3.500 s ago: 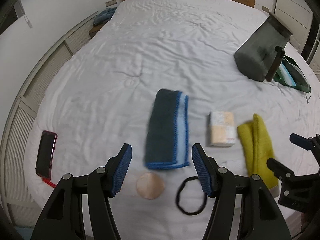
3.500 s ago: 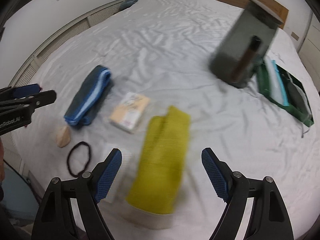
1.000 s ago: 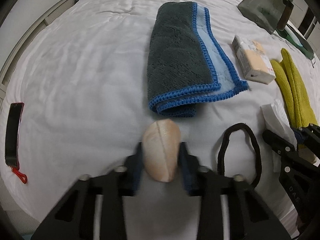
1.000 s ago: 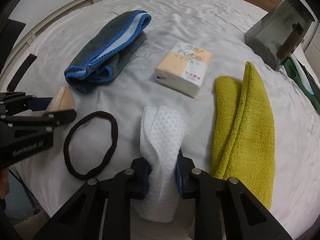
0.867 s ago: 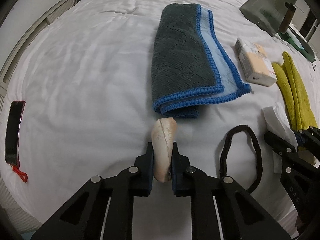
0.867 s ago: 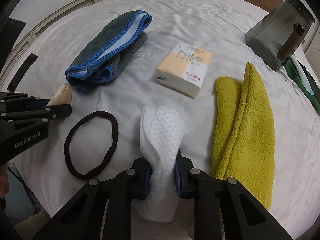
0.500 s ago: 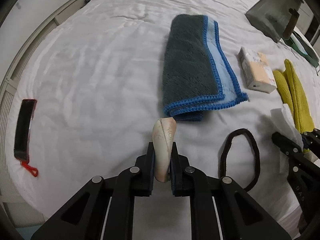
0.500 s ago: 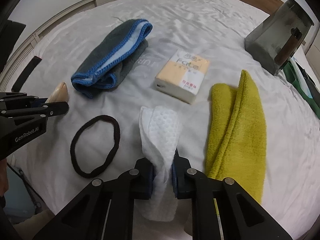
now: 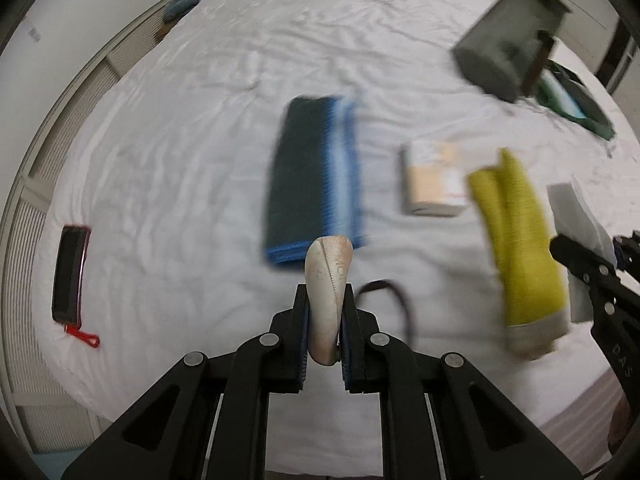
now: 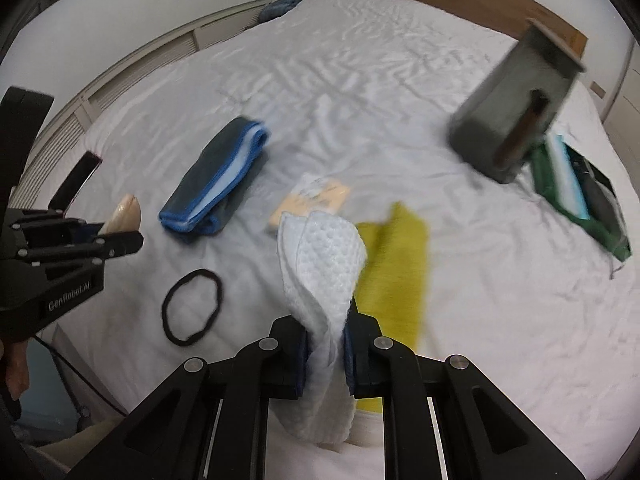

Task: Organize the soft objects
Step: 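Carry the sponge puff and white wipe over the green tray with both tools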

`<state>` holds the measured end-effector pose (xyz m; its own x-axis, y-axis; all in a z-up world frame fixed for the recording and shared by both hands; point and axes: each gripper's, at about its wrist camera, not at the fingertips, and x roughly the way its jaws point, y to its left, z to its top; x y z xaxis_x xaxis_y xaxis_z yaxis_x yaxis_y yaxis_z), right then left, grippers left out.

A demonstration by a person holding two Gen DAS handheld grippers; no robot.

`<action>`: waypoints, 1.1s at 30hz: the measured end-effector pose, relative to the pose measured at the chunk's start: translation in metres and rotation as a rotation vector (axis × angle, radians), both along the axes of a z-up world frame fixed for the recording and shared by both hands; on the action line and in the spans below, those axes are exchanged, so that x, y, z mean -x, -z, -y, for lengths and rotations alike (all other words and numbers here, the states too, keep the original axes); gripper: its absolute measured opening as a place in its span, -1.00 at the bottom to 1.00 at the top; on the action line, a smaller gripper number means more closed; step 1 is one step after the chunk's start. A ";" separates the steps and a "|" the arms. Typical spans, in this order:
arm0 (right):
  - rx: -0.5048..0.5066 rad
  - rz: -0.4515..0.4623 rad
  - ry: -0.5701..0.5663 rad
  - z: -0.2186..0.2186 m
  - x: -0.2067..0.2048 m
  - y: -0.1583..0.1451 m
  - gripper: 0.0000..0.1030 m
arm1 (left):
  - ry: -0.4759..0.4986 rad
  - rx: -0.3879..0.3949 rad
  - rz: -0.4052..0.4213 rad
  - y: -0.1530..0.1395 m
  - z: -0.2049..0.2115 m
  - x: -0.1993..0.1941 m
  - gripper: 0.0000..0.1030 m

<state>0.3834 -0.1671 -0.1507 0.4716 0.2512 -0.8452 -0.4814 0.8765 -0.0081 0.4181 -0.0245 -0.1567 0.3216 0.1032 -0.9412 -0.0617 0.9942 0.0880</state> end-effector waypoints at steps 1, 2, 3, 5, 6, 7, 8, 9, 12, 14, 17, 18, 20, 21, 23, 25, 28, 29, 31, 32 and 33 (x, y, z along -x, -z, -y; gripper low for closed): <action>0.003 0.005 0.008 0.009 0.000 -0.005 -0.74 | 0.010 0.004 0.003 -0.004 0.011 -0.002 -0.80; 0.008 0.009 0.023 0.023 -0.002 -0.013 -0.74 | 0.018 0.010 0.005 -0.007 0.021 -0.004 -0.80; 0.011 0.012 0.029 0.028 -0.002 -0.016 -0.74 | 0.029 0.019 0.007 -0.011 0.033 -0.009 -0.80; 0.019 0.022 0.055 0.054 -0.004 -0.029 -0.74 | 0.045 0.032 0.009 -0.018 0.055 -0.014 -0.80; 0.022 0.026 0.064 0.060 -0.004 -0.032 -0.74 | 0.053 0.037 0.011 -0.020 0.065 -0.017 -0.80; 0.030 0.033 0.082 0.076 -0.006 -0.039 -0.74 | 0.064 0.038 0.014 -0.024 0.077 -0.022 -0.80; 0.037 0.039 0.095 0.087 -0.008 -0.043 -0.74 | 0.076 0.043 0.015 -0.026 0.088 -0.026 -0.80; 0.041 0.042 0.103 0.093 -0.007 -0.047 -0.74 | 0.087 0.050 0.015 -0.028 0.098 -0.029 -0.80; 0.052 0.053 0.139 0.127 -0.013 -0.060 -0.74 | 0.134 0.069 0.027 -0.037 0.138 -0.043 -0.80; 0.058 0.063 0.162 0.151 -0.018 -0.070 -0.74 | 0.163 0.080 0.038 -0.044 0.162 -0.050 -0.80; 0.068 0.079 0.189 0.182 -0.026 -0.081 -0.74 | 0.205 0.094 0.053 -0.054 0.199 -0.065 -0.80; 0.072 0.084 0.194 0.190 -0.029 -0.084 -0.74 | 0.213 0.101 0.052 -0.056 0.209 -0.070 -0.80; 0.084 0.100 0.202 0.211 -0.037 -0.092 -0.74 | 0.224 0.122 0.055 -0.061 0.231 -0.083 -0.80; 0.098 0.118 0.203 0.222 -0.042 -0.097 -0.74 | 0.236 0.129 0.065 -0.065 0.246 -0.093 -0.80; 0.111 0.141 0.207 0.237 -0.053 -0.103 -0.74 | 0.251 0.153 0.078 -0.071 0.268 -0.108 -0.80; 0.119 0.163 0.218 0.254 -0.065 -0.110 -0.74 | 0.261 0.182 0.094 -0.078 0.287 -0.126 -0.80; 0.113 0.192 0.236 0.282 -0.093 -0.123 -0.74 | 0.273 0.207 0.130 -0.088 0.313 -0.153 -0.80; 0.110 0.201 0.240 0.289 -0.101 -0.127 -0.74 | 0.274 0.213 0.143 -0.091 0.321 -0.162 -0.80; 0.113 0.220 0.241 0.296 -0.118 -0.131 -0.74 | 0.276 0.211 0.178 -0.097 0.334 -0.179 -0.80; 0.120 0.240 0.244 0.302 -0.130 -0.136 -0.74 | 0.274 0.213 0.193 -0.100 0.341 -0.191 -0.80; 0.121 0.247 0.248 0.309 -0.136 -0.136 -0.74 | 0.272 0.218 0.201 -0.101 0.346 -0.199 -0.80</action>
<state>0.5193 -0.4760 -0.0152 0.6989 0.0093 -0.7151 -0.2256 0.9517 -0.2081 0.6167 -0.3705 -0.0555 0.4896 -0.2061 -0.8472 0.2120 0.9706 -0.1135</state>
